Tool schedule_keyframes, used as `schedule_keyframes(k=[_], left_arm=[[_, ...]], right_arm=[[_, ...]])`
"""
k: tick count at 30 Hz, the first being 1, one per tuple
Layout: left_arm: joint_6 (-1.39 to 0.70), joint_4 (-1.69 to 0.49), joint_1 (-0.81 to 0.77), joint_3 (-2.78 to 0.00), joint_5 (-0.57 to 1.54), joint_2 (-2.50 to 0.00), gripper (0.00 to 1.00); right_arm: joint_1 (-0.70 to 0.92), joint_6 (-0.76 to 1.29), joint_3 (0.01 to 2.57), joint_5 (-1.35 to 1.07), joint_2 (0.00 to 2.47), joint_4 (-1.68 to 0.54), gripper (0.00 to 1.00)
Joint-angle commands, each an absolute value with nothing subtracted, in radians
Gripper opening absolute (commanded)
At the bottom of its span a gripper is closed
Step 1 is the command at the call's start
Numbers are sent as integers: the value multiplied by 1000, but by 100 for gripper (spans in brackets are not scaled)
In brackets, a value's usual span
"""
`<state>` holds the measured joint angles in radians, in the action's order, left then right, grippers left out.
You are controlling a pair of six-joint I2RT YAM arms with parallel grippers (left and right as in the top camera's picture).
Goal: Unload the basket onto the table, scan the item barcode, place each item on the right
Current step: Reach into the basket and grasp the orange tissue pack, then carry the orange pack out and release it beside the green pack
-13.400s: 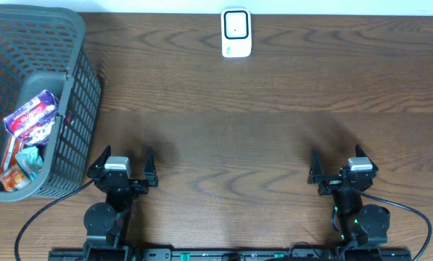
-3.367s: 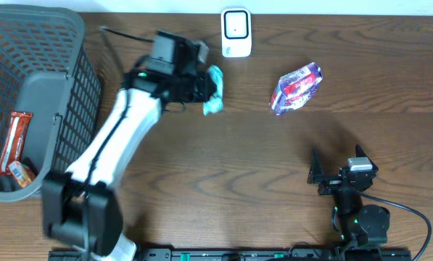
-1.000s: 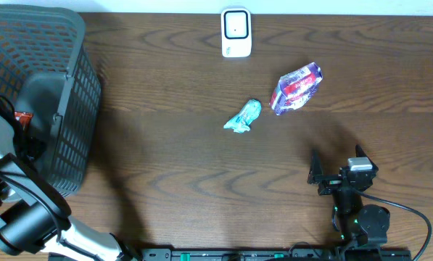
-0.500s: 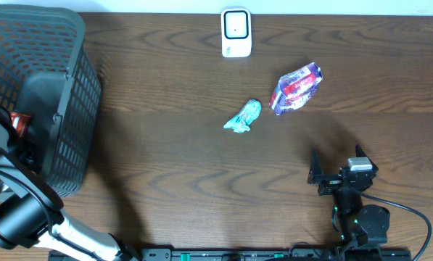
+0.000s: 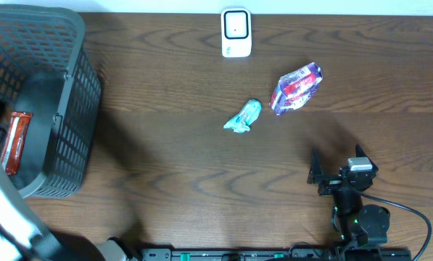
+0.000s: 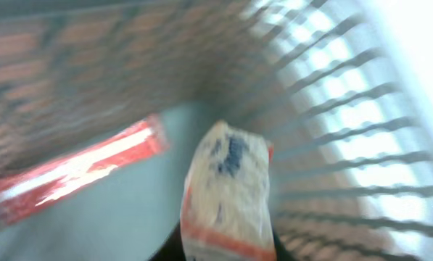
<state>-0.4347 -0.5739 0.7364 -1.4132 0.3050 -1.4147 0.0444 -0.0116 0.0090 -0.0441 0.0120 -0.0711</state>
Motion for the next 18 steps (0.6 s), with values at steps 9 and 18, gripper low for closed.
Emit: schedule_keyframes(k=[9,18], left_arm=[[-570,-299,319,-1430,742,-1208,7],[-473,-484,-155,-1423,420,-1420,7]], right_arm=[[51,-20,6,-35,7,-74,99],[51,-20,6,-35,7,-74,99]])
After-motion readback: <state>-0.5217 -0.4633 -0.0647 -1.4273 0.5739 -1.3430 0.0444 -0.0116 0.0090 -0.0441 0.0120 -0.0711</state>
